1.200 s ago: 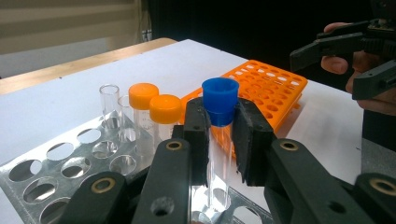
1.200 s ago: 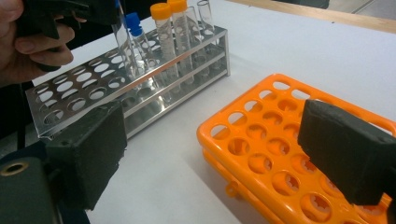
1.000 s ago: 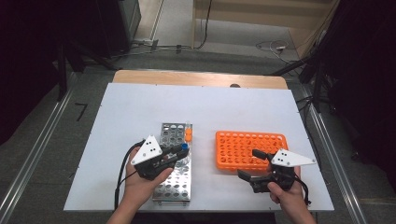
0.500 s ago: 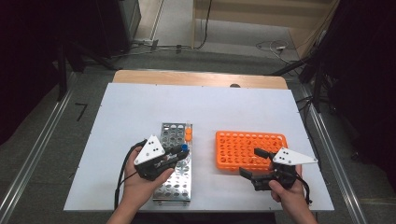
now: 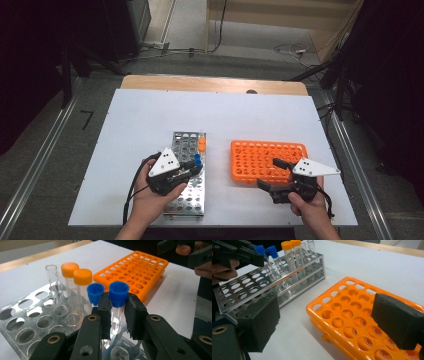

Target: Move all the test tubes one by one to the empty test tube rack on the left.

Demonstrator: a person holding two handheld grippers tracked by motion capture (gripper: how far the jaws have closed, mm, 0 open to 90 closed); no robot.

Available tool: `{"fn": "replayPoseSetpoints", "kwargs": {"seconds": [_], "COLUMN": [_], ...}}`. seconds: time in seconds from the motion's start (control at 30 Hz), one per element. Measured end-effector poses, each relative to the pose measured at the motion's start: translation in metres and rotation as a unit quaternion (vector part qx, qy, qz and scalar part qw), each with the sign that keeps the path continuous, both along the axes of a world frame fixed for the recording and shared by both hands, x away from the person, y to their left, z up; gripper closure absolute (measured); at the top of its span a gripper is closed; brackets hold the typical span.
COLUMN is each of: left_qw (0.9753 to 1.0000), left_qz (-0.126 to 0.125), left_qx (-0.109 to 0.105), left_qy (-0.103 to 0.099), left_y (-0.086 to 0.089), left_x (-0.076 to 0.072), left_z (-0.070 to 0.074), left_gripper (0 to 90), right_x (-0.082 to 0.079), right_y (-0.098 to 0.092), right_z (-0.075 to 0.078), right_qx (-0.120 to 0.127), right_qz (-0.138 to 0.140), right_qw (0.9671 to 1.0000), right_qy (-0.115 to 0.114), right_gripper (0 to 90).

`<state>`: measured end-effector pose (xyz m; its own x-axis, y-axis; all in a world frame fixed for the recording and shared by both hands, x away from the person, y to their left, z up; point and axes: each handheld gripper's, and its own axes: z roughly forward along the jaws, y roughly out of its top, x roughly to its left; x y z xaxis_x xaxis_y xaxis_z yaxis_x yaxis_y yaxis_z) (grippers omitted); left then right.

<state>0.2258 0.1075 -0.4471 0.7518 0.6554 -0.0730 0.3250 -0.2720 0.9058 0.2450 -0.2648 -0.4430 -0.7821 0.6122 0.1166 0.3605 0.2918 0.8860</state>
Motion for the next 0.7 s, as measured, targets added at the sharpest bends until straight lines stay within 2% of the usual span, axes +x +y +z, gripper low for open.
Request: {"fn": "replayPoseSetpoints", "kwargs": {"seconds": [0.2, 0.37, 0.7], "left_qw": [0.9997, 0.9995, 0.9994], "left_qz": [-0.004, -0.015, -0.015], "left_qx": [0.003, -0.001, -0.02], "left_qy": [0.022, 0.028, 0.022], "left_y": [0.0011, 0.001, 0.0055], "left_x": [0.0034, 0.0035, 0.0022], "left_z": [-0.0045, -0.005, -0.0028], "left_gripper": [75.9, 73.6, 46.3], "right_x": [0.0009, 0.0012, 0.0022], "right_y": [-0.0001, -0.0002, -0.0009], "right_z": [-0.0009, -0.0011, -0.0017], "right_qx": [-0.003, -0.004, -0.004], "right_qz": [-0.001, -0.001, -0.001], "right_qw": [1.0, 1.0, 1.0], "right_qy": [0.002, 0.002, 0.004], "right_gripper": [6.9, 6.9, 6.9]}}
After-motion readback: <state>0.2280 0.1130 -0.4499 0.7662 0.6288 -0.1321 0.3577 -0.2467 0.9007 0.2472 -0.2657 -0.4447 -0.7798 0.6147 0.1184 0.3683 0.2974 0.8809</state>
